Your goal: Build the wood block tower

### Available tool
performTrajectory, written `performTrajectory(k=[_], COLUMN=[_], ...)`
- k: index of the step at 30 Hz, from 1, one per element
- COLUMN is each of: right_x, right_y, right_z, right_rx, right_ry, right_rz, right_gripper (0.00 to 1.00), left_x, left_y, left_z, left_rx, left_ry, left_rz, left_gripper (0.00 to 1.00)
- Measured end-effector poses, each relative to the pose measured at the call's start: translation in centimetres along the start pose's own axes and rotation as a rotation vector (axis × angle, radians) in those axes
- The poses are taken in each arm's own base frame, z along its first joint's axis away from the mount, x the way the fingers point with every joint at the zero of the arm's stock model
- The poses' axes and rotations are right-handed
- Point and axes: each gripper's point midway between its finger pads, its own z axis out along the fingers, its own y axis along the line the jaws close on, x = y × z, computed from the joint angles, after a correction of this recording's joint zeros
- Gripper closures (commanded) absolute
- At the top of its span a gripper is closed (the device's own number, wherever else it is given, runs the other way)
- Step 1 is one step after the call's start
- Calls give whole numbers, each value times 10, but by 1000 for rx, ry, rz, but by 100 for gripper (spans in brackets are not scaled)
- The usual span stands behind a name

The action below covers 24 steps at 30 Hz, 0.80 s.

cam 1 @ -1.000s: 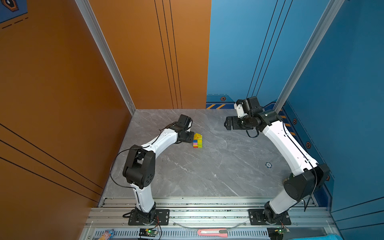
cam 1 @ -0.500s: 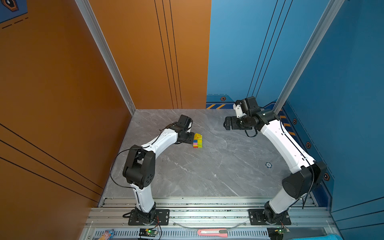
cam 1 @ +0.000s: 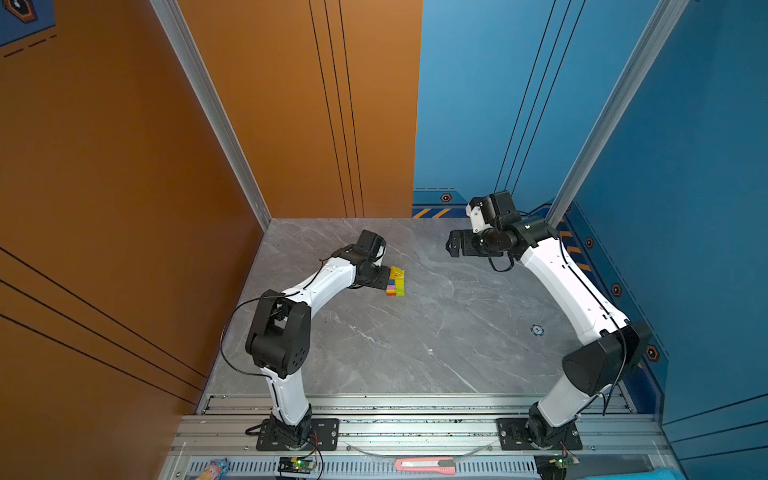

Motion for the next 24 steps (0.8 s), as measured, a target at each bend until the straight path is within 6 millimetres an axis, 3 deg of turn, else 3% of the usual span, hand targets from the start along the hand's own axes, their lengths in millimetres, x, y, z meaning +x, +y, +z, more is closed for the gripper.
performTrajectory(k=[24], right_x=[1], right_y=[-1], right_z=[7], right_rx=[4], right_ry=[12], right_rz=[8], right_gripper=[0], left_x=[6], left_y=[1], left_z=[8], left_rx=[-4], left_ry=[27], left_rz=[0], left_gripper=[40])
